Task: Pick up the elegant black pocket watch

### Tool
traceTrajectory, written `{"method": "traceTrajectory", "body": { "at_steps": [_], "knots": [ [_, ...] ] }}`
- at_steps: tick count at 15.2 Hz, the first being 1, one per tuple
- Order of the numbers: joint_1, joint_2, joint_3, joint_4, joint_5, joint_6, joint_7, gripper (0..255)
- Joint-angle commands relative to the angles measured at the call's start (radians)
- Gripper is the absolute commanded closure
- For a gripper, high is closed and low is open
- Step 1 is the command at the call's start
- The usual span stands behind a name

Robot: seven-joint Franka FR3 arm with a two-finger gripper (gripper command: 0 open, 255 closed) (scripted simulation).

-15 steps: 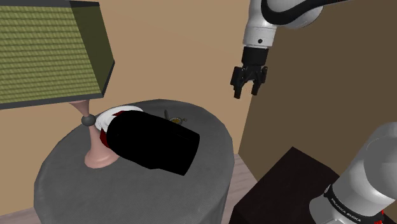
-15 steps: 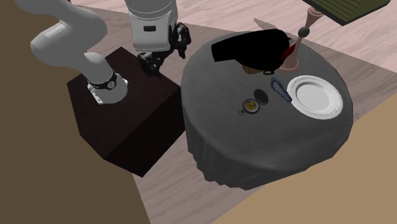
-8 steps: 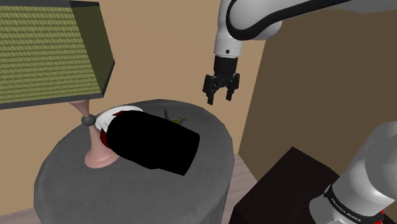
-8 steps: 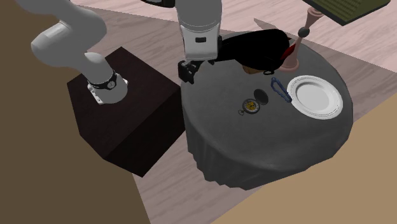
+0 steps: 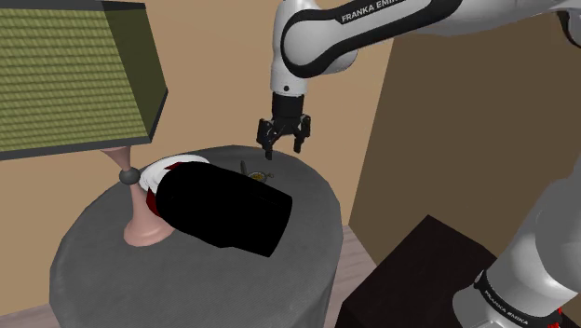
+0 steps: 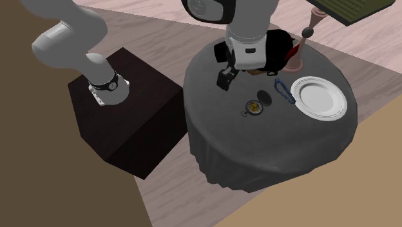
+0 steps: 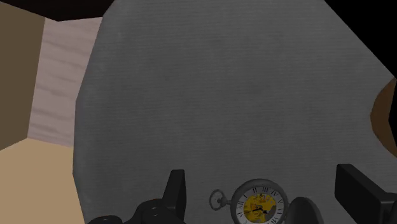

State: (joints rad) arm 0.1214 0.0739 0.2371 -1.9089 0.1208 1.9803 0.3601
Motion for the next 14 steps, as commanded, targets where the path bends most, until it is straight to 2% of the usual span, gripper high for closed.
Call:
{"method": "traceTrajectory", "body": {
  "at_steps": [1, 8, 14],
  "knots": [
    [0.017, 0.077, 0.012, 0.068, -0.025, 0.016, 0.031, 0],
    [0.086, 0.326, 0.02, 0.343, -0.11, 0.007, 0.106, 0],
    [0.087, 0.349, 0.017, 0.294, -0.114, 0.077, 0.103, 0]
  ]
}}
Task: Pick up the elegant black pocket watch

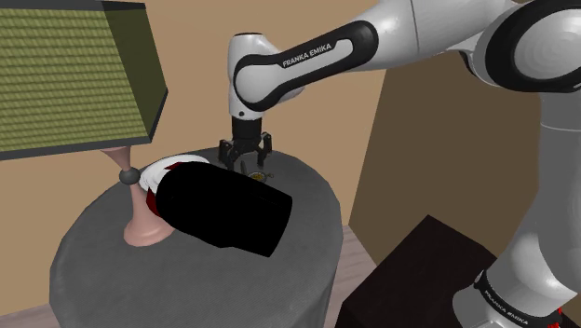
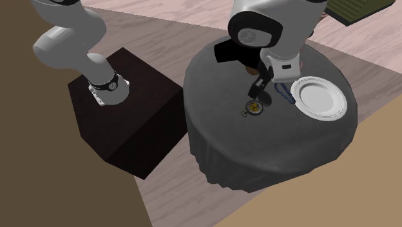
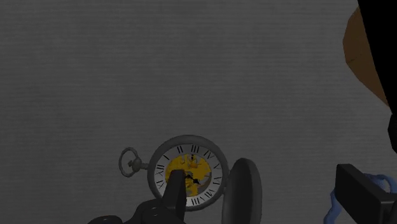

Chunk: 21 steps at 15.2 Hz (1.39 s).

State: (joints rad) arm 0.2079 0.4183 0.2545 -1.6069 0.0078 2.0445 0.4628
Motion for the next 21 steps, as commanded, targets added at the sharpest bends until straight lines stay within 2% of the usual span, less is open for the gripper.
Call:
{"method": "traceTrajectory", "body": {
  "at_steps": [1, 3, 4, 13, 21],
  "knots": [
    [0.001, 0.012, -0.001, -0.019, -0.002, 0.031, 0.0, 0],
    [0.001, 0.012, -0.001, -0.019, -0.002, 0.031, 0.0, 0],
    [0.001, 0.011, -0.001, -0.02, -0.002, 0.032, -0.001, 255],
    [0.001, 0.012, -0.001, -0.019, -0.002, 0.031, 0.0, 255],
    [0.0, -0.019, 0.003, 0.044, 0.003, -0.063, 0.003, 255]
  ]
}}
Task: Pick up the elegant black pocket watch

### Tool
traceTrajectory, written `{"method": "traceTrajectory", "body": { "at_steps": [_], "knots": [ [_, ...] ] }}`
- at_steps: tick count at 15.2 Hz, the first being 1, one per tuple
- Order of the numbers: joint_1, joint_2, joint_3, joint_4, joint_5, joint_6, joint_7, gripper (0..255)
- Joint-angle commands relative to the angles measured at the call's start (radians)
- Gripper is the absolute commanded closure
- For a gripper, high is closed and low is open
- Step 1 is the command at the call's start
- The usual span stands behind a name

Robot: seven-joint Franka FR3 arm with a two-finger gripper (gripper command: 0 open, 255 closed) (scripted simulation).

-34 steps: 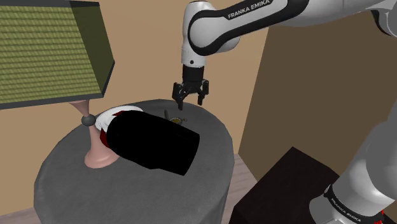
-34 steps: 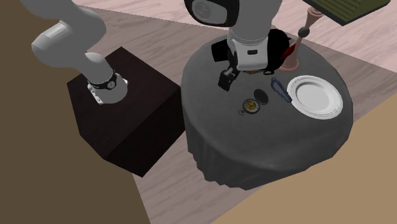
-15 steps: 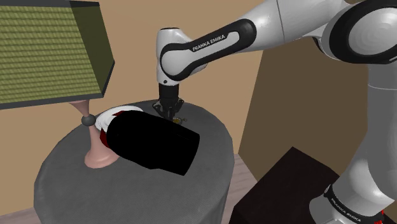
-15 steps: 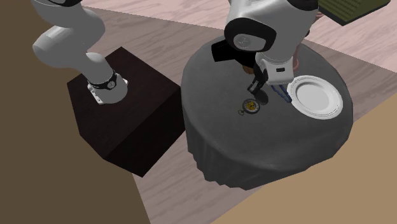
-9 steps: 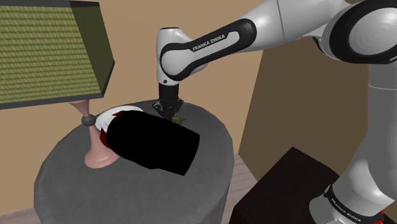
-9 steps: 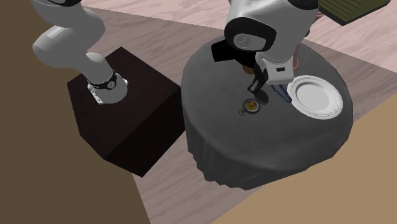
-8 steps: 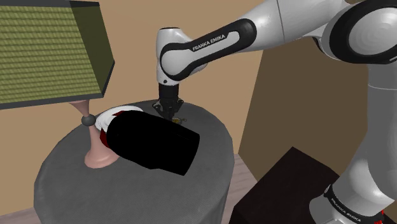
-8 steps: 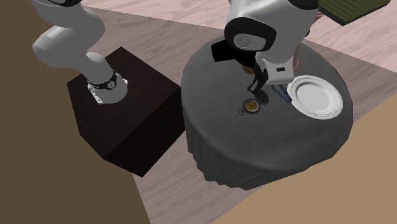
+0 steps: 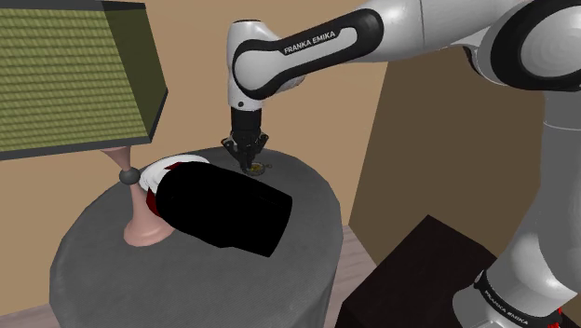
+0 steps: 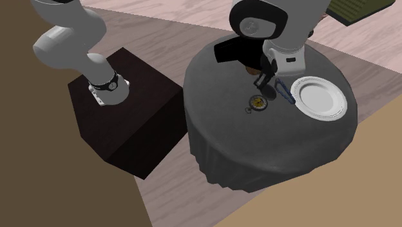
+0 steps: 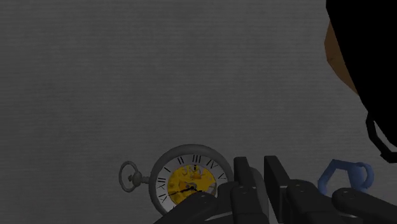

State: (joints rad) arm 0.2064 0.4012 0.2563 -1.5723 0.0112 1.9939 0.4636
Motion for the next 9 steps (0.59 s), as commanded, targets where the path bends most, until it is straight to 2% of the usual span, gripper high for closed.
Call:
{"method": "traceTrajectory", "body": {
  "at_steps": [1, 9],
  "knots": [
    [0.001, -0.005, 0.001, 0.019, 0.001, -0.024, 0.003, 255],
    [0.002, -0.019, 0.003, 0.082, 0.003, -0.1, 0.007, 255]
  ]
}}
